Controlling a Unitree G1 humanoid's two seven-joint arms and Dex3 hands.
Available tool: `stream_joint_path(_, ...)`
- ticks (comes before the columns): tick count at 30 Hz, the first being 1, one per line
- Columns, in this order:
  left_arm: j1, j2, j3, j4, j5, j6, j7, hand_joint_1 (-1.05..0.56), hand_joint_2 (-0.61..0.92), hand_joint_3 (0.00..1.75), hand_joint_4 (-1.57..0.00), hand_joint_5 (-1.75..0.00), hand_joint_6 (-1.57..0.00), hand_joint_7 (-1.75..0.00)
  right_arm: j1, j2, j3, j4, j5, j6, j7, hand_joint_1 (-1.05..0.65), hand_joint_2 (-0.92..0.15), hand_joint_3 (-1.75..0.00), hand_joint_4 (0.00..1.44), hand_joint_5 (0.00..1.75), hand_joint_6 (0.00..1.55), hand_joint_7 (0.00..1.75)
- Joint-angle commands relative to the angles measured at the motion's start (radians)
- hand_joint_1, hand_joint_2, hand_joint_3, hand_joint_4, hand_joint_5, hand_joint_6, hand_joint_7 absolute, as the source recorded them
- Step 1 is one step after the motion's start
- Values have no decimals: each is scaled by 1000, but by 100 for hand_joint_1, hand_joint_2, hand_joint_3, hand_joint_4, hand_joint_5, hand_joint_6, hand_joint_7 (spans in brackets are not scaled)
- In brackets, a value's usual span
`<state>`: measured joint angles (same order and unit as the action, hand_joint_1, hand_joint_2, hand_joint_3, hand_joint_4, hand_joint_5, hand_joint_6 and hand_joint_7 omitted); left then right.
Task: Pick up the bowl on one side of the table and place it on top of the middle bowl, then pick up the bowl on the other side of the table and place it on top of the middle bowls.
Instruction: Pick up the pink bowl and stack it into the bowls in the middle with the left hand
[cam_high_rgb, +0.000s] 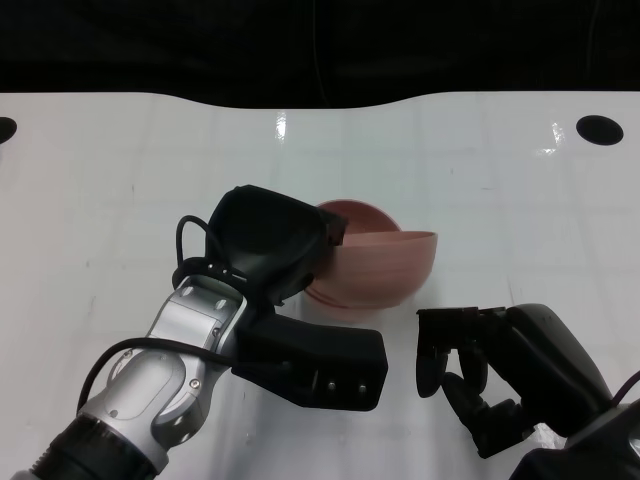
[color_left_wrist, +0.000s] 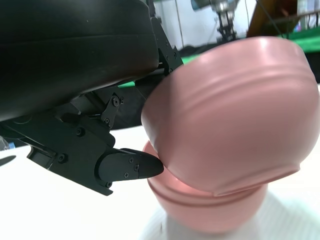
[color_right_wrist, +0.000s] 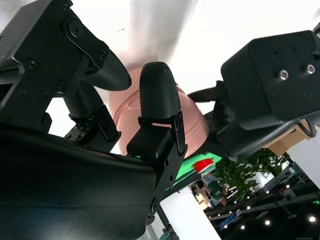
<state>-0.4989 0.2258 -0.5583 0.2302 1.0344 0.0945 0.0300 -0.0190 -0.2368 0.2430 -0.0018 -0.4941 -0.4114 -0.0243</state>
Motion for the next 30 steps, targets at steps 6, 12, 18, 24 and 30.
stream_joint_path(6,10,16,9,-44,42,28,67,-31,80,50,-88,-175,-75,-115,-2,-4,-6,7,2,-8,-11,-6,-10,-164,97,175,86,150)
stream_joint_path(12,5,18,4,-43,83,50,90,-33,84,42,-80,-175,-87,-77,0,-4,-6,1,0,2,-6,-6,-10,-164,97,175,86,152)
stream_joint_path(18,-3,32,-7,-12,113,33,124,-31,83,31,-84,-175,-97,-61,2,-2,-6,-5,-2,6,-6,-6,-10,-165,96,175,85,152)
stream_joint_path(24,-13,49,-31,108,117,-53,280,-35,88,17,-92,-175,-114,-35,1,-1,-5,-7,-2,9,-3,-6,-10,-164,96,175,85,152)
stream_joint_path(30,-30,44,-73,240,155,-81,446,-34,88,11,-94,-175,-90,-118,1,-3,-6,-5,0,2,-5,-5,-10,-164,96,175,85,153)
